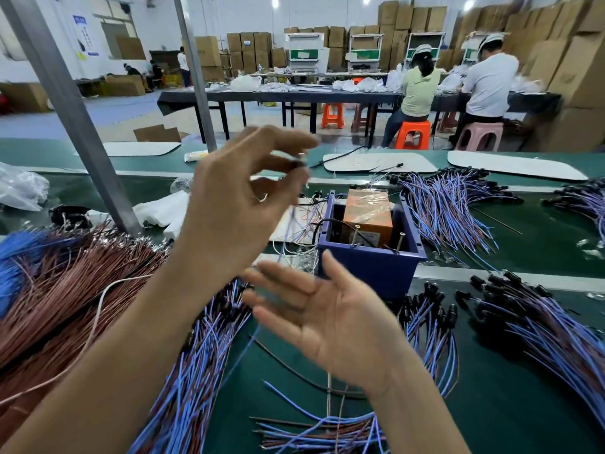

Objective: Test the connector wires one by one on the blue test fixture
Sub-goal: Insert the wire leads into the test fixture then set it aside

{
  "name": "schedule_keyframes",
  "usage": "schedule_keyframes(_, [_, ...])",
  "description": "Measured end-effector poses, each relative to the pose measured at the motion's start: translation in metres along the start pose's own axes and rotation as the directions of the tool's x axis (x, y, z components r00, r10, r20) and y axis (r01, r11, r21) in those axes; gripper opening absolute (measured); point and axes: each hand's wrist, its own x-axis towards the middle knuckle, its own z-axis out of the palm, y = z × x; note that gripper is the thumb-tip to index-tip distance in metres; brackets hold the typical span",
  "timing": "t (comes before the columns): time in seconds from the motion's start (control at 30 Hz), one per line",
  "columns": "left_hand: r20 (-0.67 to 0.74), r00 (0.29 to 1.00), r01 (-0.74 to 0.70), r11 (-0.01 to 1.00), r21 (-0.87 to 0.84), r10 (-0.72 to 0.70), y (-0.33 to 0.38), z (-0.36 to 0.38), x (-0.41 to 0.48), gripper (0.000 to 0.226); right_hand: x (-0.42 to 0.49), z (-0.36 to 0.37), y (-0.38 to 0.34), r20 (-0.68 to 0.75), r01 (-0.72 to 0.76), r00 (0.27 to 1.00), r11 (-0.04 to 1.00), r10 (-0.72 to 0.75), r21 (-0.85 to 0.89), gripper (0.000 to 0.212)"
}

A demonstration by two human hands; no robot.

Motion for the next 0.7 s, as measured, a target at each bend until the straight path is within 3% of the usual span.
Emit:
schedule_keyframes(0.07, [0.159, 0.986, -0.02, 0.98, -0.198, 0.052, 0.02, 0.002, -0.006, 0.03, -0.001, 0.008, -0.021, -0.056, 0.122, 0.992, 0.986, -0.116, 0.109, 0.066])
schedule_keyframes(0.2, [0.478, 0.845, -0.1, 0.95, -0.297, 0.238, 0.02, 0.013, -0.034, 0.028, -0.019, -0.001, -0.061, -0.277, 0.437, 0.893, 0.833, -0.355, 0.339, 0.043])
schedule_keyframes(0.33, [0.622, 0.737, -0.189, 0.965, -0.184, 0.263, -0.002, 0.025, -0.064, 0.014, -0.034, -0.021, -0.078, -0.537, 0.673, 0.663, 0.73, -0.522, 0.122, 0.035])
schedule_keyframes(0.43, [0.723, 0.669, -0.13, 0.984, -0.119, 0.176, -0.02, 0.034, -0.08, 0.017, -0.036, -0.032, -0.073, -0.583, 0.736, 0.528, 0.675, -0.617, -0.048, 0.033])
schedule_keyframes(0.53, [0.794, 0.602, -0.085, 0.996, -0.038, 0.082, -0.034, 0.04, -0.083, 0.018, -0.031, -0.038, -0.062, -0.557, 0.729, 0.47, 0.657, -0.685, -0.192, 0.037])
schedule_keyframes(0.6, [0.733, 0.68, -0.007, 1.0, 0.003, 0.002, -0.036, 0.044, -0.079, 0.016, -0.025, -0.039, -0.052, -0.541, 0.683, 0.444, 0.661, -0.714, -0.311, 0.039])
schedule_keyframes(0.7, [0.507, 0.831, 0.328, 0.938, -0.113, -0.23, -0.029, 0.055, -0.059, 0.024, -0.013, -0.041, -0.034, -0.502, 0.573, 0.437, 0.661, -0.746, -0.485, 0.04])
